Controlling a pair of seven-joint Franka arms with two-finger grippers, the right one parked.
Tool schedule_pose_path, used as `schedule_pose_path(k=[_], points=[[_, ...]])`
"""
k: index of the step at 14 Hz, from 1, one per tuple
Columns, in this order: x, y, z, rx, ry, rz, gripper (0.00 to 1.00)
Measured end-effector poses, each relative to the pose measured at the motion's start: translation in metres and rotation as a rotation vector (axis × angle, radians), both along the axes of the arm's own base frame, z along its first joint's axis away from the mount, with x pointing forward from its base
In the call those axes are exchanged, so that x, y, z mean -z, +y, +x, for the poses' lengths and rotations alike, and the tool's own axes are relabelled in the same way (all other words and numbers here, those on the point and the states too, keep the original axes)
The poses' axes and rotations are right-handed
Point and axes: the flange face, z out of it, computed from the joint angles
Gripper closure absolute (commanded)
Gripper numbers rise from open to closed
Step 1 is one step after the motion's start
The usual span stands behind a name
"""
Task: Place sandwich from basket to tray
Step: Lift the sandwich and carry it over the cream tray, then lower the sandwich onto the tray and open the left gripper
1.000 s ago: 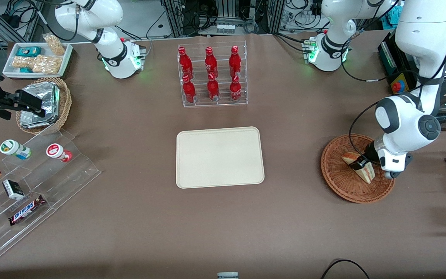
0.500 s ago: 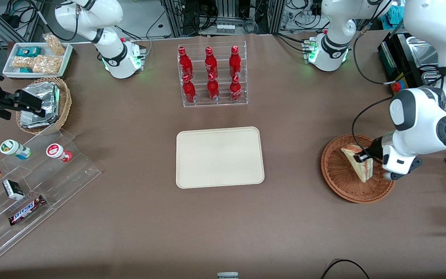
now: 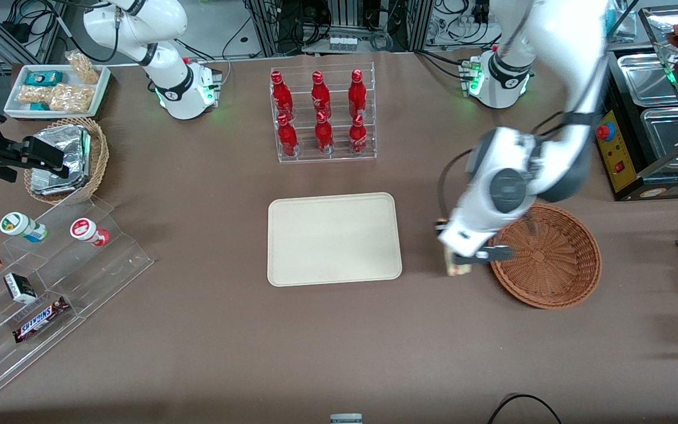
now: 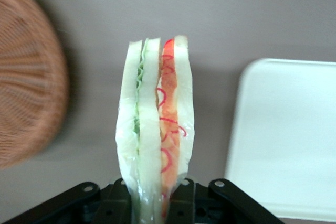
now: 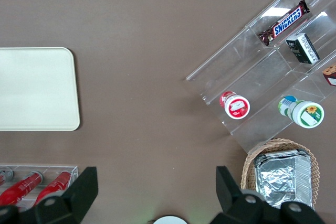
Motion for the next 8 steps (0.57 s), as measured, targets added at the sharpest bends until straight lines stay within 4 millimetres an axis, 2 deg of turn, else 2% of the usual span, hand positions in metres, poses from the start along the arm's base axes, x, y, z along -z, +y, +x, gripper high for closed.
schedule_pose_path(k=[4, 6, 8], points=[[0.037, -0.125, -0.027, -0.065, -0.036, 0.020, 0.99], [0.050, -0.175, -0.042, -0.077, -0.055, 0.016, 1.00], [0.062, -0.216, -0.055, -0.065, -0.083, -0.020, 1.00]])
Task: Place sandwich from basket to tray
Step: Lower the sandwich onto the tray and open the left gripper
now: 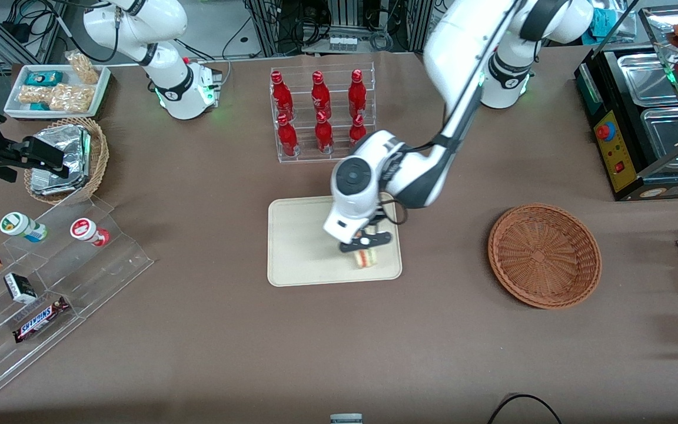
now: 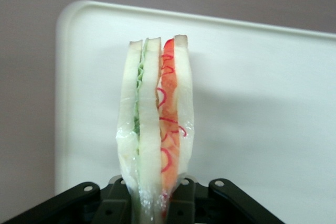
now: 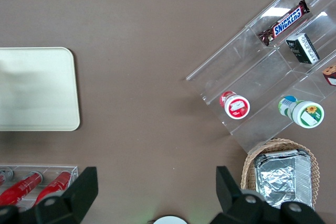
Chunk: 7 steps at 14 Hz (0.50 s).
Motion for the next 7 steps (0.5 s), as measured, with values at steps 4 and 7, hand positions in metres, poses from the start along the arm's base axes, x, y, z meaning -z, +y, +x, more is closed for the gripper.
schedule_pose_path(k=[4, 7], points=[[0.033, -0.053, -0.034, 0.049, -0.014, -0.070, 0.99], [0.041, -0.060, -0.039, 0.060, -0.011, -0.069, 0.55]])
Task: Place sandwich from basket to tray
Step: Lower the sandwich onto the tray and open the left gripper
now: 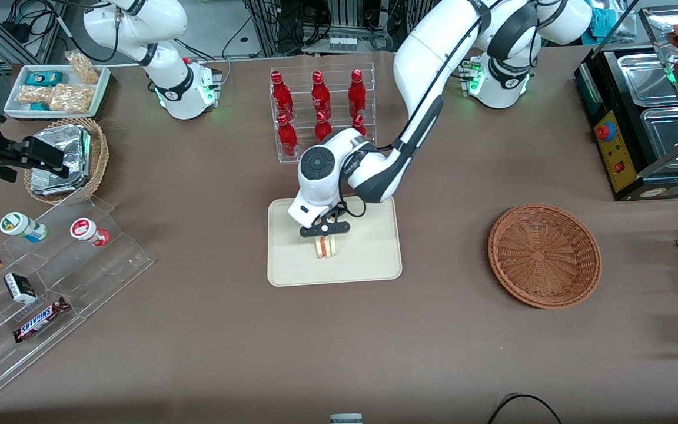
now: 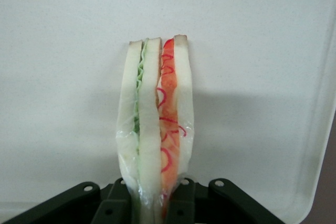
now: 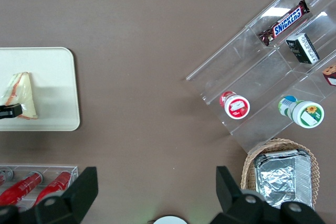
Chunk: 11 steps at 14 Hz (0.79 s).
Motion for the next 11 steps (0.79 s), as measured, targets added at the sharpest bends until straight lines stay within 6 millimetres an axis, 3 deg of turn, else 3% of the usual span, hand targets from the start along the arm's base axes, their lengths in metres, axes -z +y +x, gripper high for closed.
schedule_pose_path(k=[1, 2, 7, 11], points=[[0.000, 0.000, 0.001, -0.001, -0.001, 0.000, 0.07], [-0.001, 0.001, 0.002, -0.002, -0.002, -0.001, 0.00], [-0.015, -0.001, 0.009, -0.009, -0.020, -0.021, 0.00], [-0.070, 0.002, 0.012, -0.012, -0.033, -0.027, 0.00]])
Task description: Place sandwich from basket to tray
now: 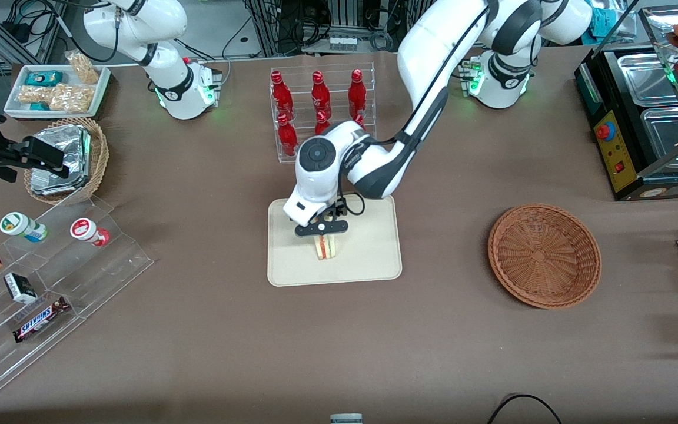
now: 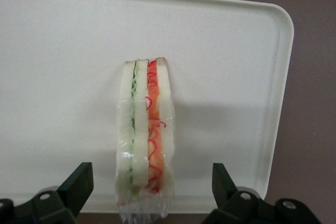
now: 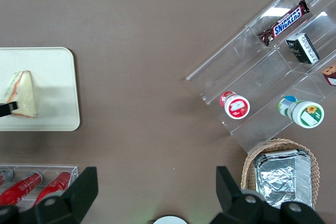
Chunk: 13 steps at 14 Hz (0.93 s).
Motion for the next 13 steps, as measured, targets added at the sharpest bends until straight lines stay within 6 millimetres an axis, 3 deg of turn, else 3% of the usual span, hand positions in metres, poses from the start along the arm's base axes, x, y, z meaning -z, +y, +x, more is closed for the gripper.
schedule_pose_path(k=[3, 4, 6, 9, 11, 13], points=[[-0.051, 0.030, 0.007, -0.046, 0.030, 0.076, 0.00], [-0.061, 0.045, 0.011, -0.065, 0.043, 0.106, 0.00], [-0.058, 0.083, 0.025, -0.106, 0.064, 0.161, 0.00], [-0.053, 0.166, 0.059, -0.061, 0.109, 0.183, 0.00], [-0.067, 0.228, 0.075, -0.017, 0.129, 0.169, 0.00], [-0.086, 0.280, 0.076, 0.039, 0.141, 0.150, 0.00]])
